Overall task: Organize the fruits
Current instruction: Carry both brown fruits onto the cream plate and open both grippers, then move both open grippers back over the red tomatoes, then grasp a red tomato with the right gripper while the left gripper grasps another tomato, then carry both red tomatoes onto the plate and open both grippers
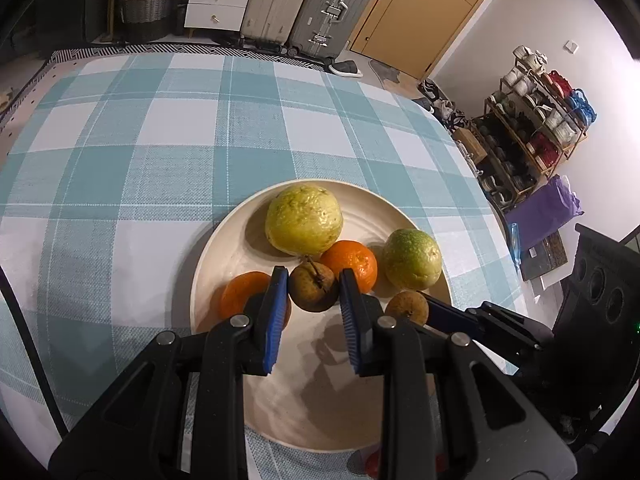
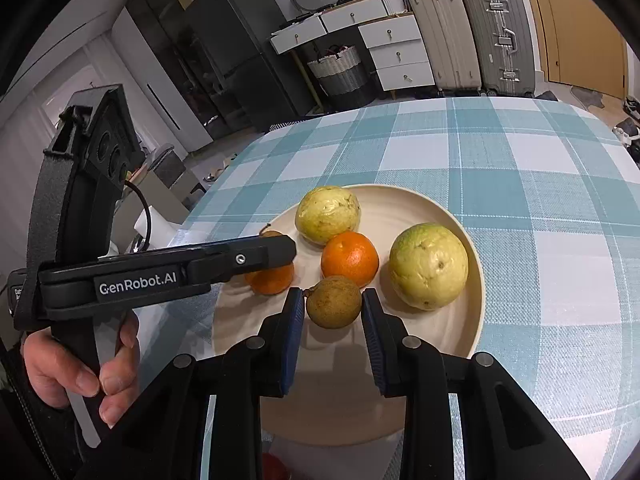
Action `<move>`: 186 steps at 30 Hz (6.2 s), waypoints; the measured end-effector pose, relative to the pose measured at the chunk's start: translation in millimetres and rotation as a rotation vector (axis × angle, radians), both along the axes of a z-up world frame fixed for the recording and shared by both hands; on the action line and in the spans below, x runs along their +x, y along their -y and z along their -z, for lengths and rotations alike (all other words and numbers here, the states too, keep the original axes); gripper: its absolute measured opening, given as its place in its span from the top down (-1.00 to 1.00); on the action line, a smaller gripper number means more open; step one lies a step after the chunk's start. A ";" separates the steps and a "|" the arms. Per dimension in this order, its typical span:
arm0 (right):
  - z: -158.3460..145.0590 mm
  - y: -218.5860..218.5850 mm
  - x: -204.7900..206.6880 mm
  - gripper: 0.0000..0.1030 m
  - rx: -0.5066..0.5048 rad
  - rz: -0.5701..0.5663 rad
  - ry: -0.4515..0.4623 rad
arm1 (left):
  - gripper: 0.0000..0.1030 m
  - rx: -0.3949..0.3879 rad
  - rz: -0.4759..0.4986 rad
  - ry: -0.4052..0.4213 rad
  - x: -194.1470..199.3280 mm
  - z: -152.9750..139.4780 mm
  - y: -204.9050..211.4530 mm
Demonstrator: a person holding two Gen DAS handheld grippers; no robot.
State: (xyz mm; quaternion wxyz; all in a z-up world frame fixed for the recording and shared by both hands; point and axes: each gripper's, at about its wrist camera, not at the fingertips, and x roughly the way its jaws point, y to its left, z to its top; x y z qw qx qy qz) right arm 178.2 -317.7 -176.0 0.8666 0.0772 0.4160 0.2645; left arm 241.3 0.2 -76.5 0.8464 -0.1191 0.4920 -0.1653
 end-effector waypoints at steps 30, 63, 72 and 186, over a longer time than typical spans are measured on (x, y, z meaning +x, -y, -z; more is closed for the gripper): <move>-24.1 12.7 -37.8 0.01 -0.003 0.043 0.071 | 0.55 -0.009 -0.054 0.094 -58.3 -42.9 -22.0; -41.3 49.1 -140.2 -0.44 -0.053 0.129 0.161 | -0.39 0.065 -0.046 0.086 -199.8 -26.6 2.0; -26.3 55.3 -156.5 -0.56 -0.043 0.109 0.121 | -0.57 0.093 -0.032 0.044 -212.8 -10.4 1.4; -9.1 58.1 -124.6 0.41 0.095 -0.002 0.059 | 0.47 -0.154 0.118 -0.008 -151.8 -2.9 4.5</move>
